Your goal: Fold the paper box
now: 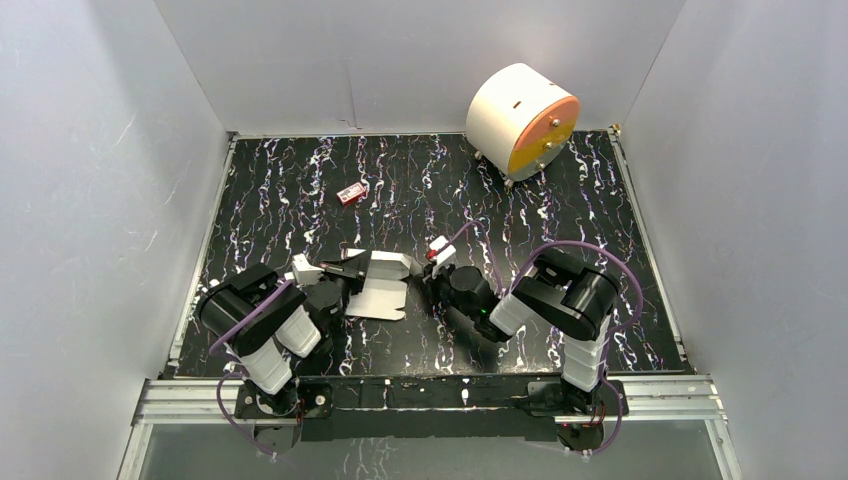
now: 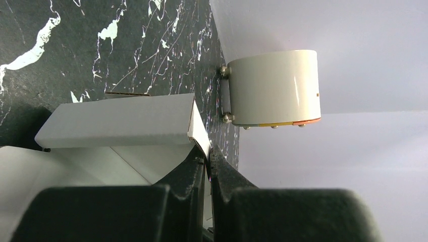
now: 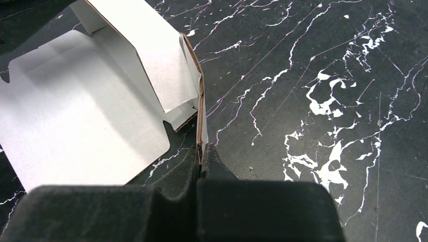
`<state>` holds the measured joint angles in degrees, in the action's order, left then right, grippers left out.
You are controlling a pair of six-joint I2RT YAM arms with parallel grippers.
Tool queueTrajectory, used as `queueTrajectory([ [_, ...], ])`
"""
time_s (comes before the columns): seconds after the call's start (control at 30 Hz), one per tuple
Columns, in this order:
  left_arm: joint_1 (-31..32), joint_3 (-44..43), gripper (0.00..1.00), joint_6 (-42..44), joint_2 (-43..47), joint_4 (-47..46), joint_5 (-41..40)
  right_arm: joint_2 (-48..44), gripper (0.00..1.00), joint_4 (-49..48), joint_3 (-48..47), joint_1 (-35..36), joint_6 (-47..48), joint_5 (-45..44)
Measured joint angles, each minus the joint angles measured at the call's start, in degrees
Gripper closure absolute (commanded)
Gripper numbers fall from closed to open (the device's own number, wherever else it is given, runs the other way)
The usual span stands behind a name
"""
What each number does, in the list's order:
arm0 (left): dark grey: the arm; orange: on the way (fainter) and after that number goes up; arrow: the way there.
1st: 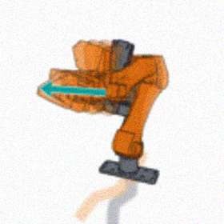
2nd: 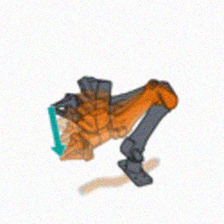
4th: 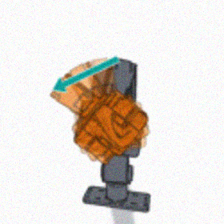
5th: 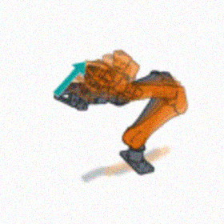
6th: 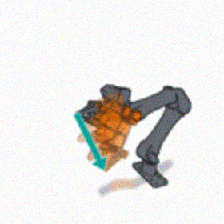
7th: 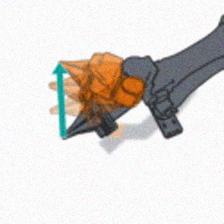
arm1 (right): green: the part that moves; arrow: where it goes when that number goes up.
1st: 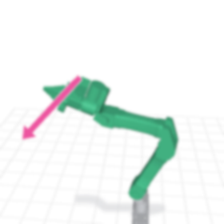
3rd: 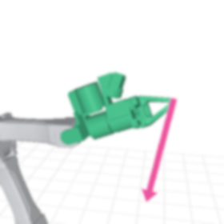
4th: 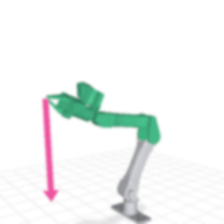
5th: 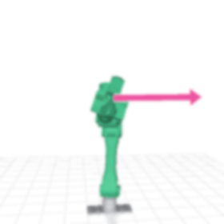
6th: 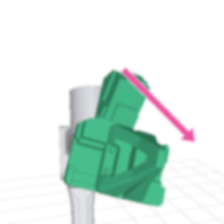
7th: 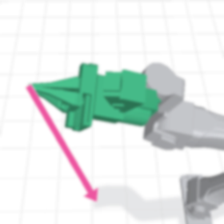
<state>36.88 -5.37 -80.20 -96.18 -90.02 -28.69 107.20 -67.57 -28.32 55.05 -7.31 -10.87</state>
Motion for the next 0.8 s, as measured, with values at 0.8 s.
queueTrajectory([
  [0.8, -0.9, 2.3, 1.0, -3.5, 5.0, 0.2, 1.9, -0.9, 1.0, -0.7, -0.3, 0.9, 11.6, 4.7],
])
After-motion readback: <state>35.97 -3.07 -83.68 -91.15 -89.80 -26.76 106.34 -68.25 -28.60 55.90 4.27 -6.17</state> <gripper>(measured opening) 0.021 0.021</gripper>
